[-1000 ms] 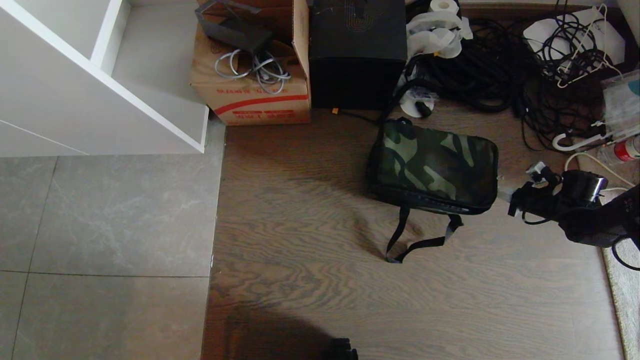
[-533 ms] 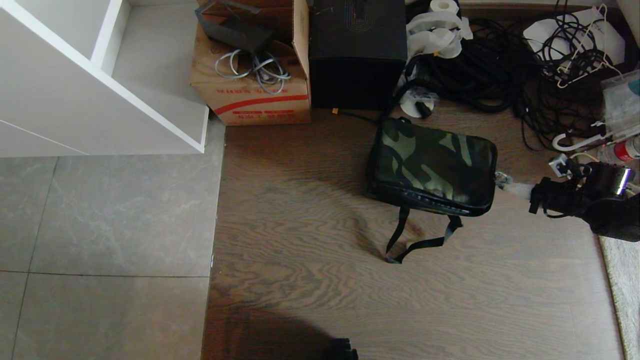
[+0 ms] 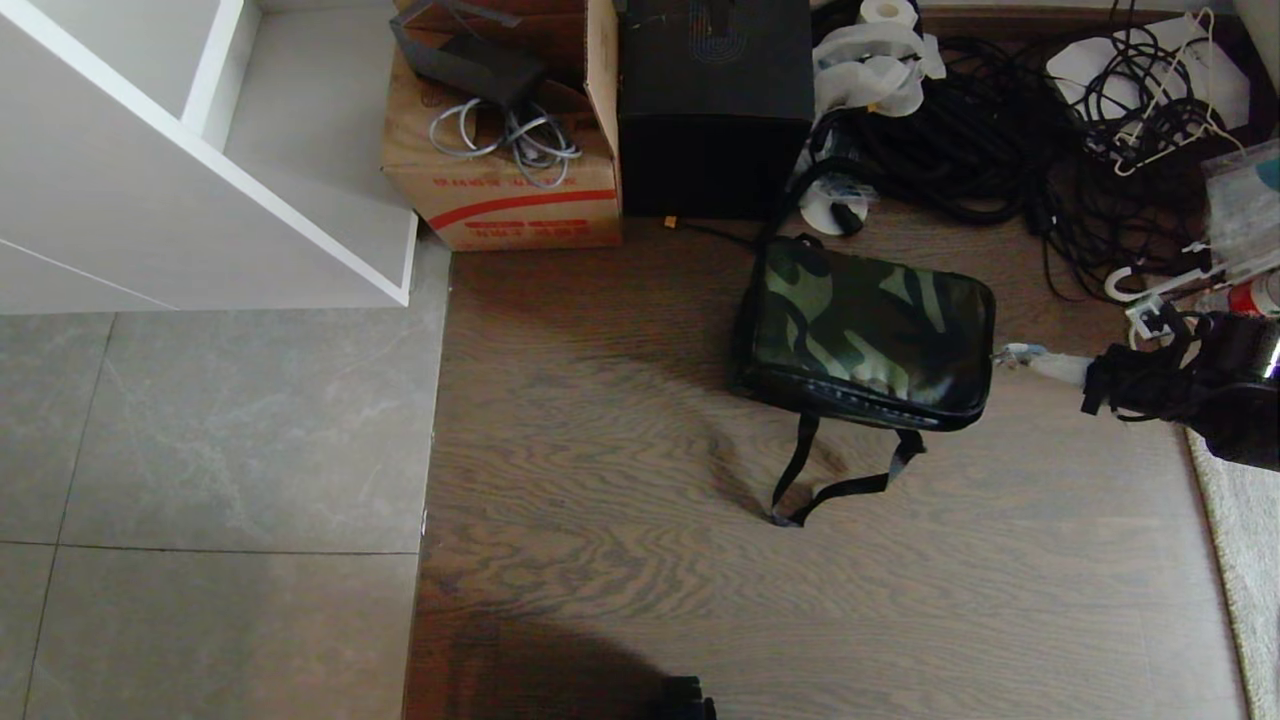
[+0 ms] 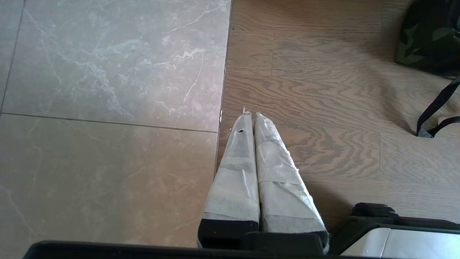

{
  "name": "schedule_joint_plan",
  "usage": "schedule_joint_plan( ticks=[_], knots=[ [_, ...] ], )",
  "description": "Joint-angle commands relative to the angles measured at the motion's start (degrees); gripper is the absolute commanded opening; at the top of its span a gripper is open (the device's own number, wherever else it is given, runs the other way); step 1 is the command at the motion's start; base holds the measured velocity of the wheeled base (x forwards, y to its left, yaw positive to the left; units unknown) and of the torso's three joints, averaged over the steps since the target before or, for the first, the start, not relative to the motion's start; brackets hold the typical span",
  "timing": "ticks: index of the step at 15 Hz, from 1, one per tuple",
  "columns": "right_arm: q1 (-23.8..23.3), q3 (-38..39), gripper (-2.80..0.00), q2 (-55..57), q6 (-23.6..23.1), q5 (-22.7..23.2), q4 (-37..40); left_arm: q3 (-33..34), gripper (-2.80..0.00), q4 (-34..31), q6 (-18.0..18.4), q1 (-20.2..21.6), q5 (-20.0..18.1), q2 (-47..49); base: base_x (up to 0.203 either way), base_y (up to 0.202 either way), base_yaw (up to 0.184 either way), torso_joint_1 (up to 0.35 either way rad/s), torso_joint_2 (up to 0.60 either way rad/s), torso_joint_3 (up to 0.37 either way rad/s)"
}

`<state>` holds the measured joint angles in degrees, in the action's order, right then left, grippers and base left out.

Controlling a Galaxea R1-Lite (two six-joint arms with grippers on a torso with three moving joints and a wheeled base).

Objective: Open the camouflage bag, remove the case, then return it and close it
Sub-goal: Open the top of the storage box

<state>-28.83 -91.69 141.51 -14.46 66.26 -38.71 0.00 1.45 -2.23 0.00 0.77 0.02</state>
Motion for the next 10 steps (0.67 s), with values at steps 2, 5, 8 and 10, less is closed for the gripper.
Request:
schedule_joint_plan(
  ticks=[2,5,8,10],
  knots=[
    [0.0,-0.8,-2.8,-0.9,0.0,0.4,-0.2,0.5,-2.8,0.0,-0.1,0.0,0.0,0.1,0.0,0.0,0.0,0.0,0.0,0.0],
    [0.1,-1.0,-2.8,-1.3,3.1,0.4,0.4,0.5,-2.8,0.0,-0.1,0.0,0.0,0.0,0.0,0.0,0.0,0.0,0.0,0.0],
    [0.1,-2.0,-2.8,-2.7,14.6,0.0,0.4,0.5,-2.8,0.0,-0.1,0.0,0.0,0.0,0.0,0.0,0.0,0.0,0.0,0.0],
    [0.0,-3.0,-2.8,-3.9,26.2,-0.7,0.1,0.5,-2.8,0.0,-0.1,0.1,0.0,0.0,0.0,0.0,0.0,0.0,0.0,0.0]
  ],
)
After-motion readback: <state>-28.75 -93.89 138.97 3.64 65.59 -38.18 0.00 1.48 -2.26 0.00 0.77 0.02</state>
